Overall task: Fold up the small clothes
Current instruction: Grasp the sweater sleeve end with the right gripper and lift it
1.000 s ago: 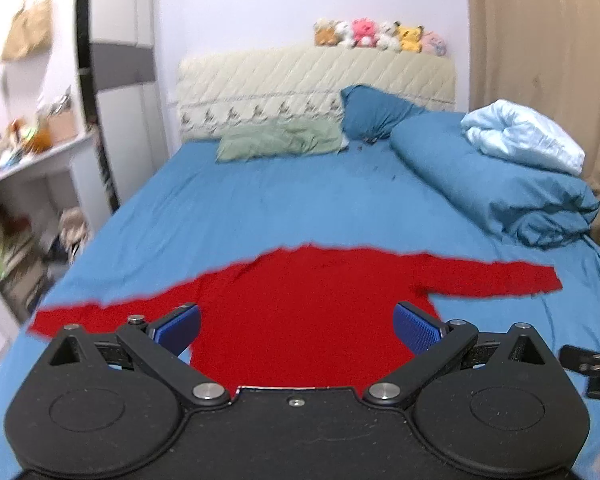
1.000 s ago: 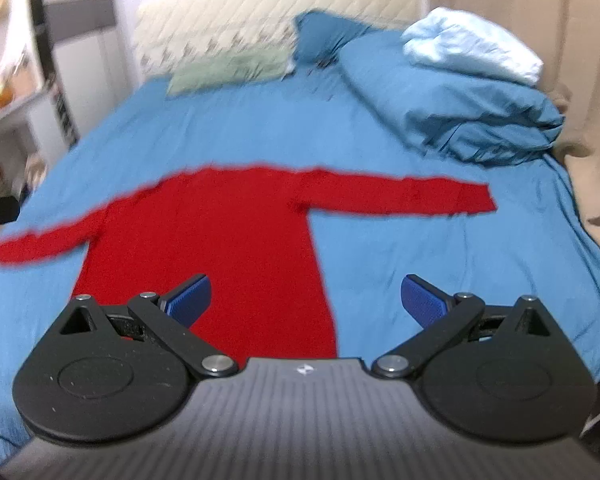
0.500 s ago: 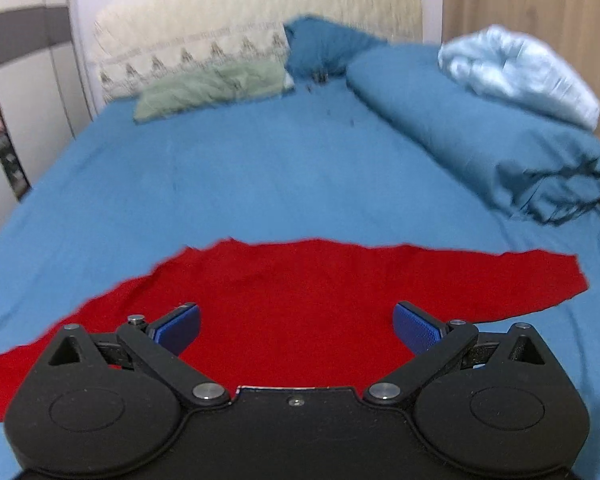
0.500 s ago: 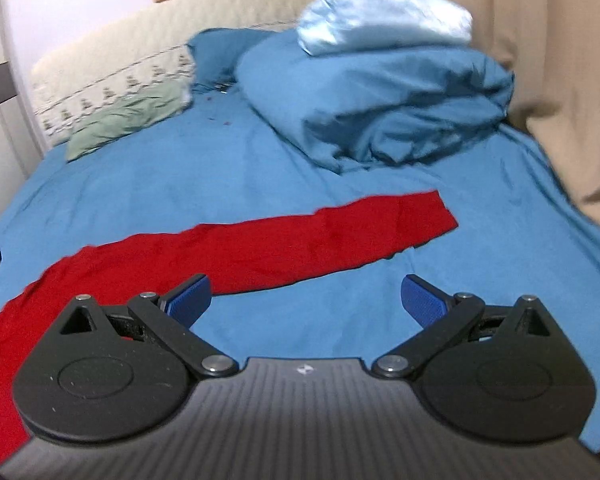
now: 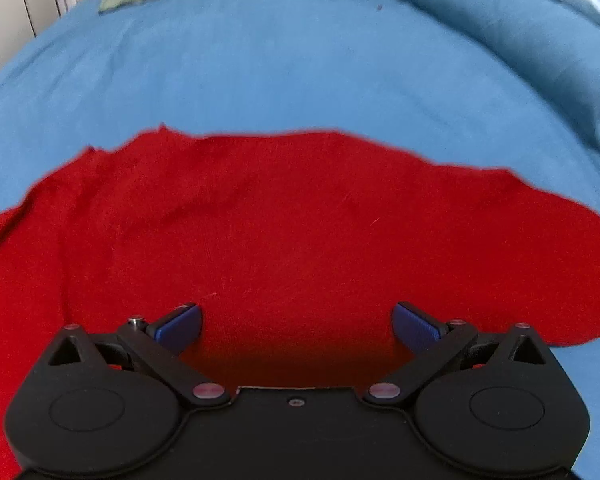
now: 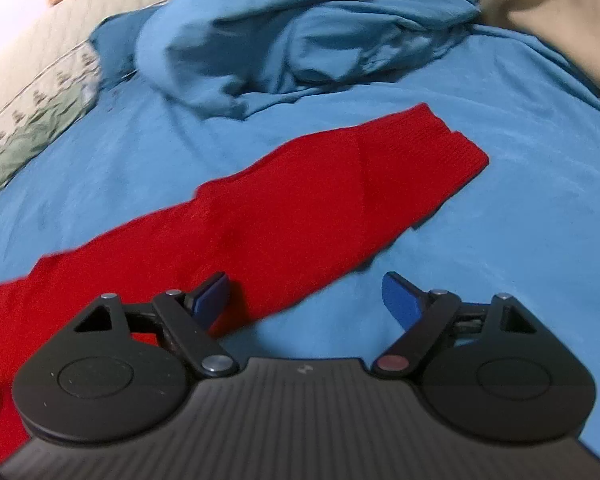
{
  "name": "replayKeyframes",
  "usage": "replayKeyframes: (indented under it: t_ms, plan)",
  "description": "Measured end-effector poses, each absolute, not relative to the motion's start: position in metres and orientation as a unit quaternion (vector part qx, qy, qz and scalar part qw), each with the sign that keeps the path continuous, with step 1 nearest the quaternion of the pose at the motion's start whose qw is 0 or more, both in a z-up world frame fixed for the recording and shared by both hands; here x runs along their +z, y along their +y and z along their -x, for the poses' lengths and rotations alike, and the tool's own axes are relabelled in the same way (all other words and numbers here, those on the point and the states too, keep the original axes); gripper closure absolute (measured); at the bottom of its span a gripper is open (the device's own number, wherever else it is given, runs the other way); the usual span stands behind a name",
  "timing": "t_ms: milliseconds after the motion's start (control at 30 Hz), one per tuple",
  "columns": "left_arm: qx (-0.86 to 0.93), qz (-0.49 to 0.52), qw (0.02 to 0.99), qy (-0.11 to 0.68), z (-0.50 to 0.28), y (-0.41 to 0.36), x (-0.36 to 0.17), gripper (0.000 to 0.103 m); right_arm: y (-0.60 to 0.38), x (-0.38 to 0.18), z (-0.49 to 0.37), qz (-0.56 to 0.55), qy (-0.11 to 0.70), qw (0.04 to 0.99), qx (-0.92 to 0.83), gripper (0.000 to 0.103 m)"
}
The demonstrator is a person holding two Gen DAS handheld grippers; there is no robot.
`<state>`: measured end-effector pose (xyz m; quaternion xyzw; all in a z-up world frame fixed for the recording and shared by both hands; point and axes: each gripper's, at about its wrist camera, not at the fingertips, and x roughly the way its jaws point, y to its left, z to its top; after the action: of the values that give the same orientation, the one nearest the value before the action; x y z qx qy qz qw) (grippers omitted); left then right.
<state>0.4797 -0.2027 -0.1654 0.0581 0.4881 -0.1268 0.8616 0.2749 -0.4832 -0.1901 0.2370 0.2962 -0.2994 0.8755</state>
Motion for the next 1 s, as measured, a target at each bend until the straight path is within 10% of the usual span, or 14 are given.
replayKeyframes:
  t_ms: [267, 433, 1000]
  plan:
    - [-0.125, -0.075, 0.847, 0.511, -0.488, -0.206, -0.165, 0.0, -0.51, -0.19, -0.292, -0.268, 0.283, 0.85, -0.353, 0.037]
    - [-0.131, -0.075, 0.834, 0.53, -0.498, -0.206, -0.162, 0.0, -0.506, -0.177, -0.3, -0.26, 0.305, 0.845, -0.354, 0.079]
    - [-0.087, -0.032, 0.837, 0.54, -0.495, -0.06, -0.089, 0.0, -0.281, -0.041, -0.404, -0.241, 0.247, 0.939, -0.011, 0.08]
